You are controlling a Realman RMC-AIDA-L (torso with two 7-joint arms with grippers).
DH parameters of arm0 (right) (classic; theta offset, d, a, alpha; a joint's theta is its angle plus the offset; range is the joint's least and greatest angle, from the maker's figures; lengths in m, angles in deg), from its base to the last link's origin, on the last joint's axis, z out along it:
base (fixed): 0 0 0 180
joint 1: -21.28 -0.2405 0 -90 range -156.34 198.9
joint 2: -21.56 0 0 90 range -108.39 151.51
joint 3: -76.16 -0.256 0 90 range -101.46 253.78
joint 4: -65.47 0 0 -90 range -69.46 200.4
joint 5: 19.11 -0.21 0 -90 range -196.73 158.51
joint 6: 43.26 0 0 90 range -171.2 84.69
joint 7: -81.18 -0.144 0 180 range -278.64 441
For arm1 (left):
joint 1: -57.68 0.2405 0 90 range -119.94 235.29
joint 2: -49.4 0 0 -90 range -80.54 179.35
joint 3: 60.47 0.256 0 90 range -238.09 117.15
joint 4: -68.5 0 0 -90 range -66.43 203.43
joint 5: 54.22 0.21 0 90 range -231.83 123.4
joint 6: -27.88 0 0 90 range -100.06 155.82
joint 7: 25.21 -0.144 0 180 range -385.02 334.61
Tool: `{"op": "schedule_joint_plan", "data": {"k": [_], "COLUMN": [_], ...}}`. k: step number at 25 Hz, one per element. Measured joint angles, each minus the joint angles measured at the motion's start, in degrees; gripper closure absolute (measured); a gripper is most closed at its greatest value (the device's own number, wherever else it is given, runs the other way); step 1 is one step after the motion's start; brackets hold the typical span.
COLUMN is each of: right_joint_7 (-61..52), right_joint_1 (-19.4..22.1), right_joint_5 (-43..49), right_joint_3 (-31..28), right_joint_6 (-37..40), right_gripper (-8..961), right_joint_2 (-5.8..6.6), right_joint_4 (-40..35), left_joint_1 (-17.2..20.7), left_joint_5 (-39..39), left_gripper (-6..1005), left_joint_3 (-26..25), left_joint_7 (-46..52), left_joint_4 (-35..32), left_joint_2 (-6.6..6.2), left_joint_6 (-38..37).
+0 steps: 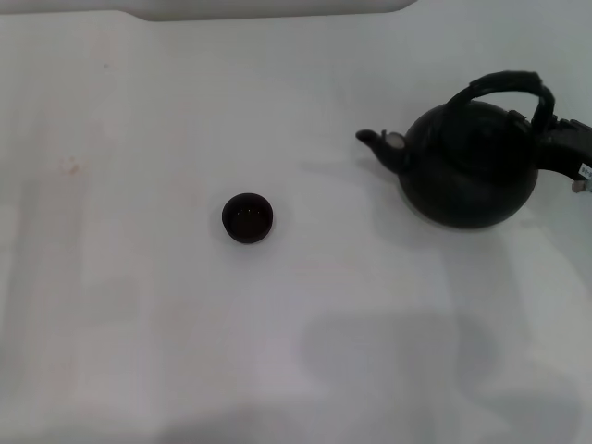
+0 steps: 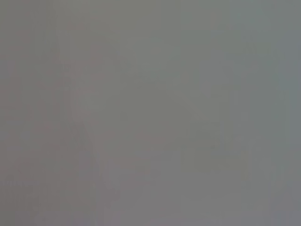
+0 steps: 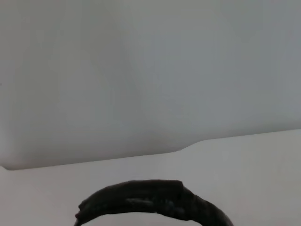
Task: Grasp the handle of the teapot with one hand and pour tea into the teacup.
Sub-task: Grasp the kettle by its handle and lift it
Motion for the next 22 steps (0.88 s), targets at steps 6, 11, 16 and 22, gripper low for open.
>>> {"op": "schedule_joint_plan", "data": {"k": [6, 11, 16, 22], "right_joint_7": [0.07, 0.1, 0.1, 0.1], "right_joint_1": [0.13, 0.13, 0.39, 0.3], "right_joint_5": [0.21, 0.17, 0.12, 0.08], "right_joint_3": [-0.09, -0.44, -0.9, -0.97], "right_joint_6": [-0.2, -0.22, -0.74, -0.87], "right_gripper": [542, 623, 721, 767], "right_joint_2": [0.09, 0.14, 0.15, 0.15], "right_joint_4": [-0.83, -1.14, -1.25, -1.32], "left_joint_1": [0.0, -0.01, -0.11, -0.37], "left_joint_5": [0.0, 0.0, 0.0, -0.18], "left_gripper": [120, 120, 119, 119], "left_joint_3": [0.0, 0.0, 0.0, 0.0], "left_joint_7": [0.0, -0.04, -0.1, -0.19], "left_joint_4": [0.0, 0.0, 0.04, 0.08], "left_joint_2": [0.0, 0.0, 0.08, 0.09], "left_joint_6": [0.0, 0.0, 0.0, 0.0]}}
